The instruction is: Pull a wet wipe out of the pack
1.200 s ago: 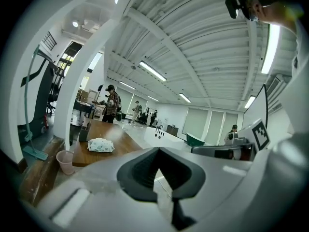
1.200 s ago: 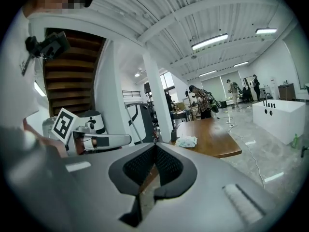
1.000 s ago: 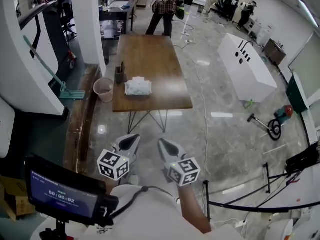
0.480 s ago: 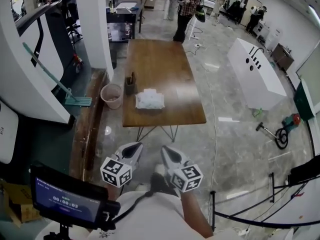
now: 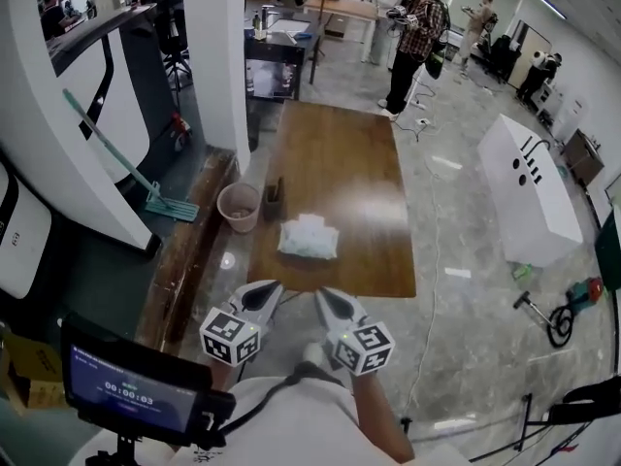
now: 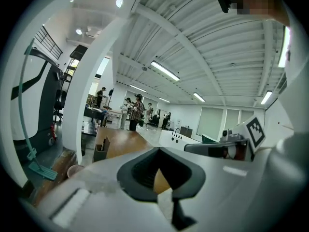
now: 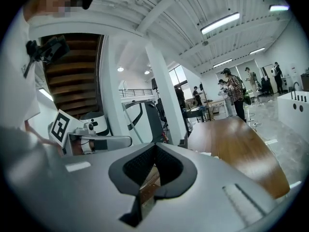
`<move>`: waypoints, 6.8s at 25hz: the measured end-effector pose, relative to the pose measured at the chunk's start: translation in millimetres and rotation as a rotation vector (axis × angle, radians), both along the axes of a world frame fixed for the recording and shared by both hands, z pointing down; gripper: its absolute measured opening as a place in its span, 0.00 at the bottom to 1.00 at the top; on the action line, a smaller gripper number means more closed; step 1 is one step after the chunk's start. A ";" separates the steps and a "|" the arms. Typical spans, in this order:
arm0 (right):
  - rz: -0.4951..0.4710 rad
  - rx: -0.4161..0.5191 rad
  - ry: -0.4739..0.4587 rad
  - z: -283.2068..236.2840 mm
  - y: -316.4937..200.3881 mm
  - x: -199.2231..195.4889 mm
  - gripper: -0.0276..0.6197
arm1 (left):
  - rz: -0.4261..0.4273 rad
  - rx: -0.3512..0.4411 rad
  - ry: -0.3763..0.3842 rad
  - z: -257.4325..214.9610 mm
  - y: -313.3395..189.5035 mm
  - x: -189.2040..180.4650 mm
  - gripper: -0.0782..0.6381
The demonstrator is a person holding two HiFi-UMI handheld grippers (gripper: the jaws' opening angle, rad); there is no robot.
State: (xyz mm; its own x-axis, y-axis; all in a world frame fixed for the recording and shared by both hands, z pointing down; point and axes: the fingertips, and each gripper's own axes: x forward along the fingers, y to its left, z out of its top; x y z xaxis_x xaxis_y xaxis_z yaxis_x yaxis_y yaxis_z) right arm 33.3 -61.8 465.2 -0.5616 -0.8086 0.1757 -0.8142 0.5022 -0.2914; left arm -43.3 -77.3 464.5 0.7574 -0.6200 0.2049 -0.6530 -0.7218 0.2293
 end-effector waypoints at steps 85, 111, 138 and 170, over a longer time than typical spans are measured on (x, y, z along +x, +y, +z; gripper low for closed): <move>-0.026 -0.343 0.258 156.4 -237.5 23.2 0.05 | 0.027 -0.370 -0.403 231.0 -242.8 48.4 0.12; -0.156 -0.445 0.494 217.9 -226.7 7.7 0.17 | 0.134 -0.426 -0.383 240.7 -215.0 65.3 0.13; -0.118 -0.506 0.354 217.8 -236.6 3.1 0.06 | 0.127 -0.429 -0.398 247.2 -221.7 54.7 0.12; 0.015 -0.218 0.221 129.6 -260.0 13.3 0.06 | 0.084 -0.322 -0.345 213.1 -264.6 35.7 0.17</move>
